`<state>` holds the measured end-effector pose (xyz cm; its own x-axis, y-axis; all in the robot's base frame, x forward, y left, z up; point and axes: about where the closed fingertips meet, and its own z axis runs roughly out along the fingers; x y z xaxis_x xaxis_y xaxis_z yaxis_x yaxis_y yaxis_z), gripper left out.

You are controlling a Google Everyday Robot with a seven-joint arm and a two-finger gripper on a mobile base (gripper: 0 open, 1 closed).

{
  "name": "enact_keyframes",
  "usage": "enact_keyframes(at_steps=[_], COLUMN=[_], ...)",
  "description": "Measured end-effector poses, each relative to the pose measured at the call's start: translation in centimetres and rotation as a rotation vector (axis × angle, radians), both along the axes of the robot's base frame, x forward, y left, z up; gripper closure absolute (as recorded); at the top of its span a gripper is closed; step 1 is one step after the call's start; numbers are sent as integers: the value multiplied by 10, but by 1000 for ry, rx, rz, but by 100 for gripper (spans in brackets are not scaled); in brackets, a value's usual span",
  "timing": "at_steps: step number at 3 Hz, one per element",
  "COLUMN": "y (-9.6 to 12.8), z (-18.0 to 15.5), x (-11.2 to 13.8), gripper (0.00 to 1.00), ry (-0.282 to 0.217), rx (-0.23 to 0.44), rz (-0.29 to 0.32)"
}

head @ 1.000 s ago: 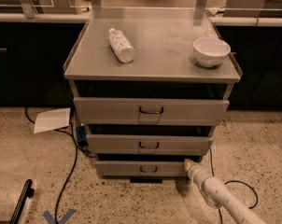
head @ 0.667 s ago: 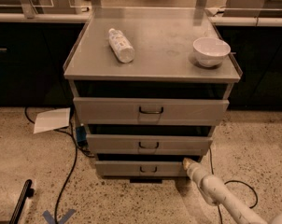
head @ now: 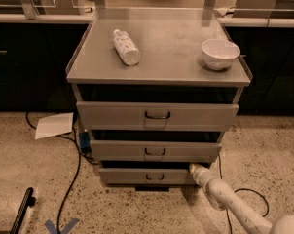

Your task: Open bottom drawer

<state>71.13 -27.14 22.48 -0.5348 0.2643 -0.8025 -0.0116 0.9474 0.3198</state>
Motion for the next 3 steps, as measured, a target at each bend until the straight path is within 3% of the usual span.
enact_keyframes(at_steps=[2, 3], y=[-6, -10], z=[-19, -26], x=[5, 4], gripper=[100, 100], ry=[70, 137], rx=[-1, 7], rz=[-65, -101])
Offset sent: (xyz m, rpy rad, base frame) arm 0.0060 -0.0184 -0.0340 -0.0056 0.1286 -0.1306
